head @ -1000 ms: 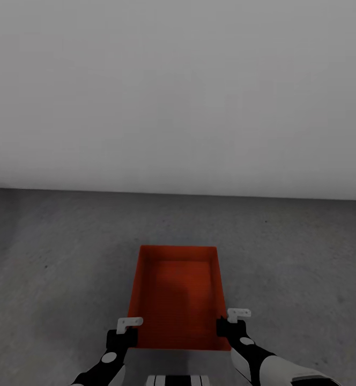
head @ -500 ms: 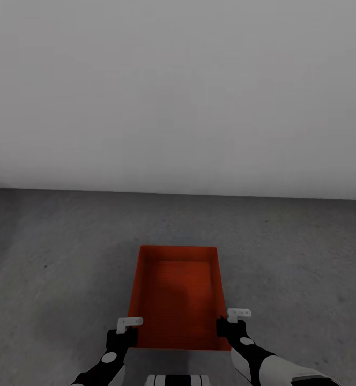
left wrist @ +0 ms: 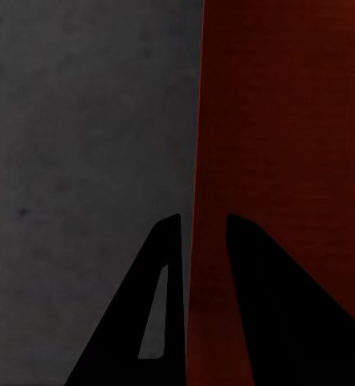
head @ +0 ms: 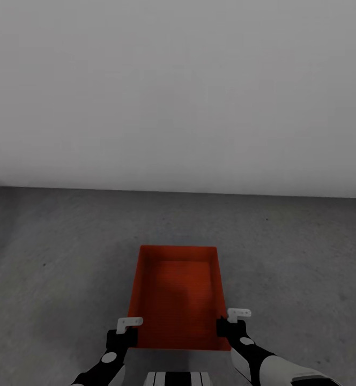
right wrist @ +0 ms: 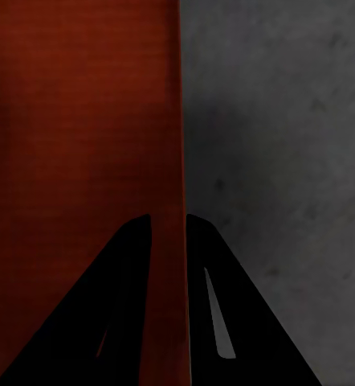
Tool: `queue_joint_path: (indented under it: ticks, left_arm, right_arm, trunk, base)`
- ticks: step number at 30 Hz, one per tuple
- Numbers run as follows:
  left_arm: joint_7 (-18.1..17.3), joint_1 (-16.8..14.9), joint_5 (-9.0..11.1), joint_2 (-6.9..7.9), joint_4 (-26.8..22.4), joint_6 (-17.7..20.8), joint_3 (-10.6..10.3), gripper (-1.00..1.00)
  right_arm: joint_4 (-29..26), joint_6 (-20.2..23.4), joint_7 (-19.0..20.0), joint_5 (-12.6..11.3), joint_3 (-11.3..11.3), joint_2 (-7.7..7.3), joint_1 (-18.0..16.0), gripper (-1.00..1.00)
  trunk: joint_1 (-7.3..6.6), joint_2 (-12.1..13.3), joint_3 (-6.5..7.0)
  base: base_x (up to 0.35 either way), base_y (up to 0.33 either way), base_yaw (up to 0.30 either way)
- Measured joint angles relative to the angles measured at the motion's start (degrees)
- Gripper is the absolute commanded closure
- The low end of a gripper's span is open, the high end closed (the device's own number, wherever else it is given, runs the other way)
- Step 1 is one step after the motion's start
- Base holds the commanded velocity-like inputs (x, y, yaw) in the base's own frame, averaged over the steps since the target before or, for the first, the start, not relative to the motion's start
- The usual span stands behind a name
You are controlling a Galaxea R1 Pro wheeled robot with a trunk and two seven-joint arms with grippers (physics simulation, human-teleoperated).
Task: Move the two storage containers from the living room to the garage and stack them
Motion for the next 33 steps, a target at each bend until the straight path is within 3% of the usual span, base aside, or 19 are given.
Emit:
queue_joint_path:
  ticks: [33]
  left_arm:
    - [0.01, 0.0, -0.11, -0.01, 0.15, 0.06, 0.14, 1.0]
  right_arm:
    - [-0.03, 0.31, -0.06, 0.61, -0.44, 0.01, -0.01, 1.0]
  trunk:
    - [0.0, 0.0, 0.0]
  base:
    - [0.0, 0.0, 0.0]
